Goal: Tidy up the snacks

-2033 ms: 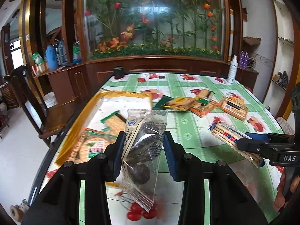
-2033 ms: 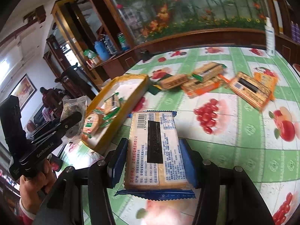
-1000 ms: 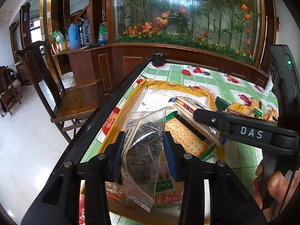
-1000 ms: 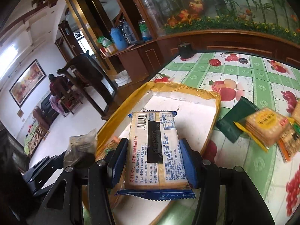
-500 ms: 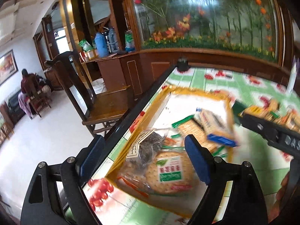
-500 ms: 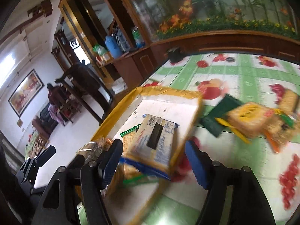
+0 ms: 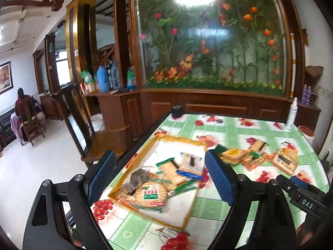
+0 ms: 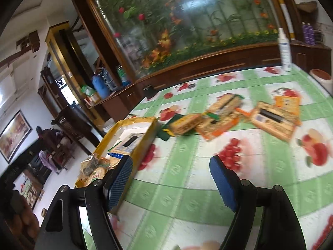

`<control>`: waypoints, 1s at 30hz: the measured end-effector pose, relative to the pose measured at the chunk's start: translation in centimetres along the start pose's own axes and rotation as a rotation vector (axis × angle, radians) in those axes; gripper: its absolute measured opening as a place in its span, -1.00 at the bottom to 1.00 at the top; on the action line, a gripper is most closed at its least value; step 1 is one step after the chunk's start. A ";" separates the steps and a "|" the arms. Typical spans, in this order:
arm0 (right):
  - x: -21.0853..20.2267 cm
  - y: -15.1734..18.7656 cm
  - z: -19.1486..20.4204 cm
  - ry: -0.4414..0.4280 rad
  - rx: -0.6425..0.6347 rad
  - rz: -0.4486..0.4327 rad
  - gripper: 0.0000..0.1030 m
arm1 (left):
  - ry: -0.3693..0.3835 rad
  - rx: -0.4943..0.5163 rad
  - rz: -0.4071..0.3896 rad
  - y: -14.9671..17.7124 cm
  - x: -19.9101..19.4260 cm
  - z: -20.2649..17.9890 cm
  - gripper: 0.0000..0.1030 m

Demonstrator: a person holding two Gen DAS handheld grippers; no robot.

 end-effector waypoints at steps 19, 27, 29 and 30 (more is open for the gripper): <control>-10.6 1.3 0.7 0.030 -0.063 -0.170 0.68 | 0.057 0.052 -0.107 -0.1 -7.2 -4.2 0.71; -12.6 2.2 0.3 0.042 -0.059 -0.206 0.71 | 0.103 0.084 -0.144 0.7 -9.5 -5.5 0.76; -12.9 2.5 0.0 0.045 -0.053 -0.209 0.71 | 0.114 0.096 -0.146 0.9 -9.8 -5.9 0.76; -13.0 2.6 -0.1 0.049 -0.050 -0.208 0.71 | 0.117 0.100 -0.146 1.0 -9.9 -6.2 0.76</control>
Point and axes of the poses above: each gripper's, at about its wrist camera, not at the fingertips, and x roughly the way its jaws point, z to its left, y to its underside, the point moved 2 cm from there along x, roughly the way its jaws point, and after that the axes turned 11 degrees about z, right-handed, at the moved point
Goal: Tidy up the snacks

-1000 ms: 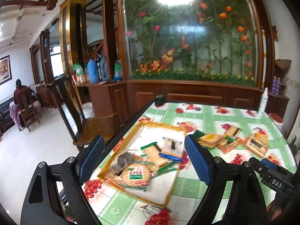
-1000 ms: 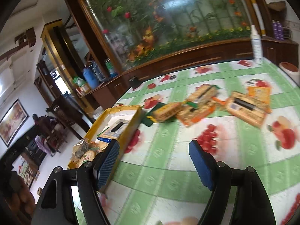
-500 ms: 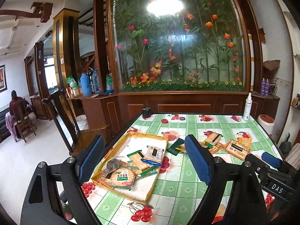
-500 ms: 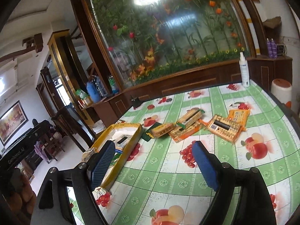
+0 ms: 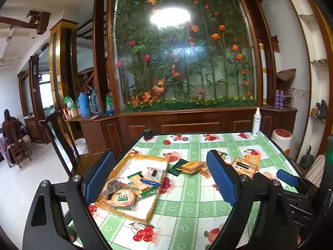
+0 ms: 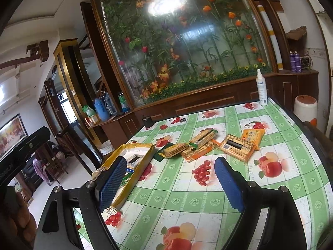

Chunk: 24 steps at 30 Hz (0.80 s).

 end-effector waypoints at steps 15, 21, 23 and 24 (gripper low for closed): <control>-1.6 -0.1 0.8 0.252 -0.058 -0.002 0.81 | 0.062 -0.041 0.097 0.7 2.1 0.2 0.77; -1.5 -0.3 0.5 0.362 -0.078 0.023 0.81 | 0.061 -0.029 0.123 1.4 2.8 -0.8 0.77; -1.3 -0.3 0.1 0.377 -0.077 0.030 0.81 | 0.062 -0.025 0.131 1.5 3.1 -1.0 0.77; -1.3 -0.3 0.0 0.383 -0.079 0.033 0.81 | 0.062 -0.023 0.135 1.6 3.1 -1.1 0.77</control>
Point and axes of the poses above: each gripper's, at about its wrist camera, not at the fingertips, and x roughly the way its jaws point, z to its left, y to its underside, the point moved 2 cm from there along x, roughly the way its jaws point, and after that the axes turned 11 degrees about z, right-handed, at the moved point
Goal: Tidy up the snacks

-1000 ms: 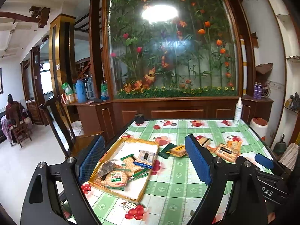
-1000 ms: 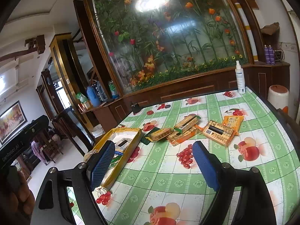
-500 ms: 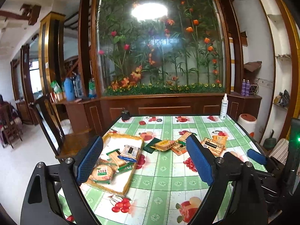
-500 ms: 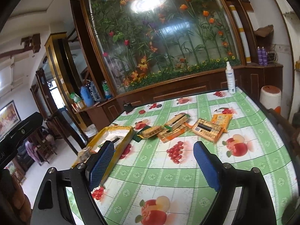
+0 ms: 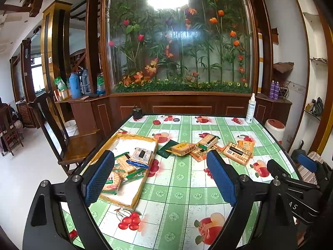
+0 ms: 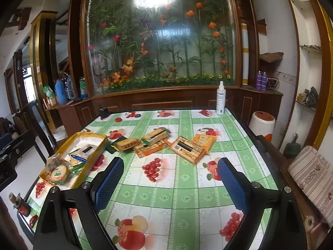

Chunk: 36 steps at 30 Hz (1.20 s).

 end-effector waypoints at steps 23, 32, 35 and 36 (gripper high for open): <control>0.3 -0.5 -0.8 0.098 -0.034 -0.016 0.94 | 0.006 0.025 0.036 0.1 1.1 -1.0 0.77; 3.1 0.0 -3.1 0.002 0.028 0.058 0.94 | 0.003 0.008 0.174 0.3 8.7 2.2 0.76; 5.1 0.3 -4.2 -0.042 0.051 0.104 0.94 | 0.016 0.020 0.233 -0.1 12.1 2.4 0.76; 5.9 0.3 -4.6 -0.063 0.060 0.119 0.94 | 0.024 0.034 0.242 -0.5 13.1 2.1 0.76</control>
Point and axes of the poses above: each gripper's, at about its wrist camera, not at the fingertips, and x roughly the way its jaws point, z to its left, y to its underside, the point moved 2 cm from there along x, roughly the way its jaws point, and after that the axes turned 11 degrees about z, right-handed, at the moved point
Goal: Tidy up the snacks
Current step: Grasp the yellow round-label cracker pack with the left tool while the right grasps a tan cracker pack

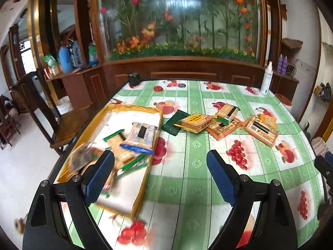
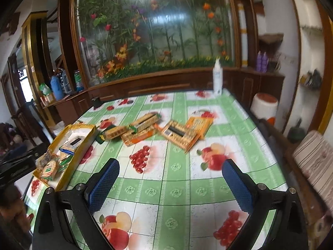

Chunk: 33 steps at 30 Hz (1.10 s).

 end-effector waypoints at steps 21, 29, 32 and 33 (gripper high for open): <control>17.6 -10.2 -1.4 -0.096 -0.228 0.195 0.91 | 0.011 0.576 0.249 -9.7 19.6 -10.0 0.77; 23.6 -8.7 0.0 0.023 -0.403 0.319 0.69 | 0.002 0.519 0.281 -10.9 21.7 -9.9 0.77; 24.4 -8.2 -0.2 0.027 -0.405 0.331 0.58 | -0.070 0.486 0.248 -11.3 21.7 -9.4 0.77; 24.3 -8.2 -0.2 0.023 -0.400 0.329 0.58 | -0.106 0.470 0.216 -11.6 21.3 -9.1 0.78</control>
Point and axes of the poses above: each gripper's, at about its wrist camera, not at the fingertips, and x roughly the way its jaws point, z to its left, y to its underside, the point moved 2 cm from there along x, roughly the way its jaws point, and after that the axes turned 11 degrees about z, right-handed, at the moved point
